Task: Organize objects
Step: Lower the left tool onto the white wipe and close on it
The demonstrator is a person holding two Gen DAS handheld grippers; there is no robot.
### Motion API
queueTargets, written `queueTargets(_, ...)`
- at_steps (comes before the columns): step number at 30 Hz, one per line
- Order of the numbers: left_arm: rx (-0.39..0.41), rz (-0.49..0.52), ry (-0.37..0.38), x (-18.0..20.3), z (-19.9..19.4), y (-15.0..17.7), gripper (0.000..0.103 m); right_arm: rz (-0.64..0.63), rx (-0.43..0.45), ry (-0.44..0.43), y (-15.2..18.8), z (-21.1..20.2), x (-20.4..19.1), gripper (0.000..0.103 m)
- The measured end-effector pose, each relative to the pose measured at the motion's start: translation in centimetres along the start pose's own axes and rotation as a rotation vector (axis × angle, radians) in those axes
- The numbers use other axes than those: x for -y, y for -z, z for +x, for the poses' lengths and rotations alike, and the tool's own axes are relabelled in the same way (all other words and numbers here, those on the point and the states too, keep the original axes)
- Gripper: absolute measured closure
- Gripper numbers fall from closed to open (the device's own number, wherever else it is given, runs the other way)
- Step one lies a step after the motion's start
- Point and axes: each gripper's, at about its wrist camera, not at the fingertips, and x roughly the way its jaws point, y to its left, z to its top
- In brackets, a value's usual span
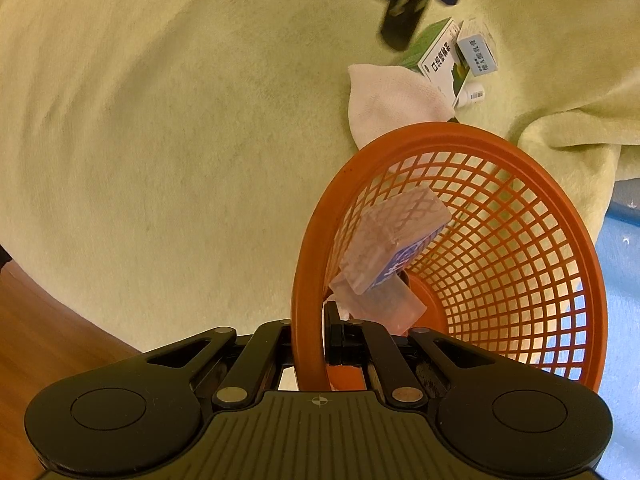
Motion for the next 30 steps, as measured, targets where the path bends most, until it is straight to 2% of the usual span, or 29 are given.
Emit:
queueTargets(6, -0.015, -0.039, 0.031, 0.8, 2.6, 0.4, 0.046, 0.003, 0.002, 0.002, 0.0, 0.0, 0.0, 0.103)
queueTargets(8, -0.013, -0.06, 0.034, 0.9, 3.4, 0.3, 0.052, 0.003, 0.003, 0.001, 0.0, 0.0, 0.0, 0.103)
queueTargets(12, -0.021, -0.084, 0.039, 1.0, 4.8, 0.2, 0.056, 0.004, 0.003, 0.001, 0.0, 0.0, 0.0, 0.103)
queueTargets(24, -0.043, -0.132, 0.05, 0.5, 6.4, 0.1, 0.069, 0.005, 0.011, -0.002, 0.2, 0.1, 0.0, 0.103)
queueTargets(26, -0.047, -0.134, 0.051, 0.6, 6.5, 0.0, 0.077, 0.005, 0.012, -0.002, 0.2, 0.1, 0.0, 0.103)
queueTargets(30, -0.055, -0.132, 0.06, 0.8, 6.4, 0.0, 0.086, 0.005, 0.012, -0.002, 0.2, 0.1, 0.0, 0.103)
